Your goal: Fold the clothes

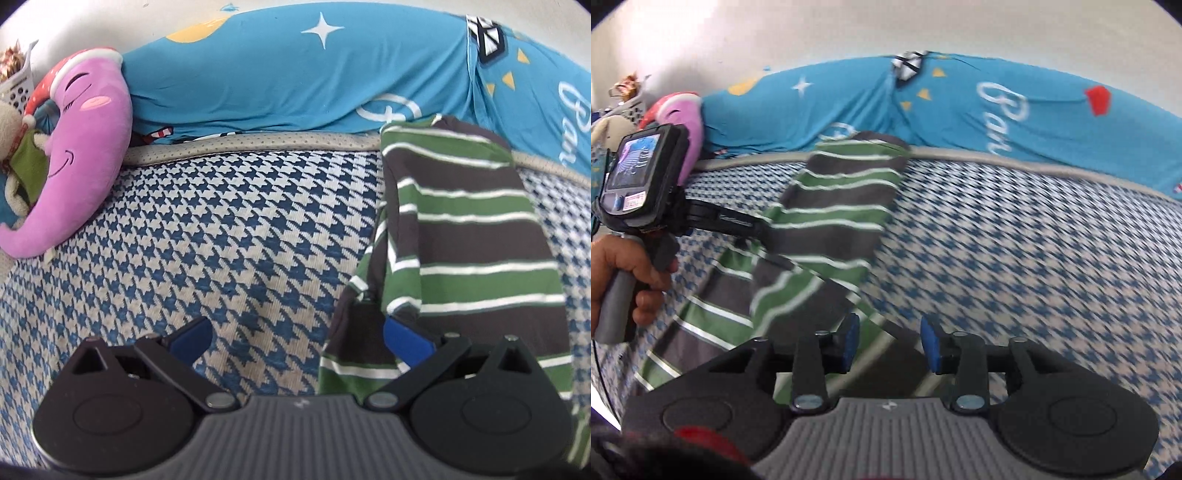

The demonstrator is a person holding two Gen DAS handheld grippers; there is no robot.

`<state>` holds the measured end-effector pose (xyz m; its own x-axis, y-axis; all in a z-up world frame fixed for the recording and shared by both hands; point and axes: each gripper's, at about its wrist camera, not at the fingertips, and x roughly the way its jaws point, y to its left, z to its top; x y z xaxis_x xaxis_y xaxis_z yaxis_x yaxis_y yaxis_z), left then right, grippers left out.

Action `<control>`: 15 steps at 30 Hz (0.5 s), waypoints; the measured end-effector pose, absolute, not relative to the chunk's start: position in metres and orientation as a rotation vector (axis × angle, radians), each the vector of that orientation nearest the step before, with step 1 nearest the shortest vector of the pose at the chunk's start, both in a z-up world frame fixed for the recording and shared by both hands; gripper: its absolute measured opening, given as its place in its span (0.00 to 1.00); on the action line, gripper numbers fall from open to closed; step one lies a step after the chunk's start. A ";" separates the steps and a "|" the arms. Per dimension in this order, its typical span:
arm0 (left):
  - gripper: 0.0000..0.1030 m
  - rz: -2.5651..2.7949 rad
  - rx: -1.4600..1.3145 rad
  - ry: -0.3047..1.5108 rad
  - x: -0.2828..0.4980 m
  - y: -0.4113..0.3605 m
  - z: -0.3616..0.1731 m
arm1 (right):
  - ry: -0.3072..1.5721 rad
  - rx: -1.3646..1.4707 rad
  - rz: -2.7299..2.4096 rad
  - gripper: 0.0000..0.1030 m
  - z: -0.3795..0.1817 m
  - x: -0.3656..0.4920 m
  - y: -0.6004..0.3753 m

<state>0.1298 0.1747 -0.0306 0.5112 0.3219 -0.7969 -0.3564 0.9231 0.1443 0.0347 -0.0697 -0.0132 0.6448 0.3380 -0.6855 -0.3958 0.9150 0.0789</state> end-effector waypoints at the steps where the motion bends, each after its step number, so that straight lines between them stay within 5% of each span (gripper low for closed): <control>1: 1.00 0.416 -0.027 0.955 0.131 0.174 -0.033 | 0.771 -0.077 0.410 0.38 -0.015 0.034 -0.075; 15: 1.00 0.482 -0.101 0.963 0.123 0.205 -0.034 | 0.841 -0.004 0.374 0.45 -0.050 0.040 -0.099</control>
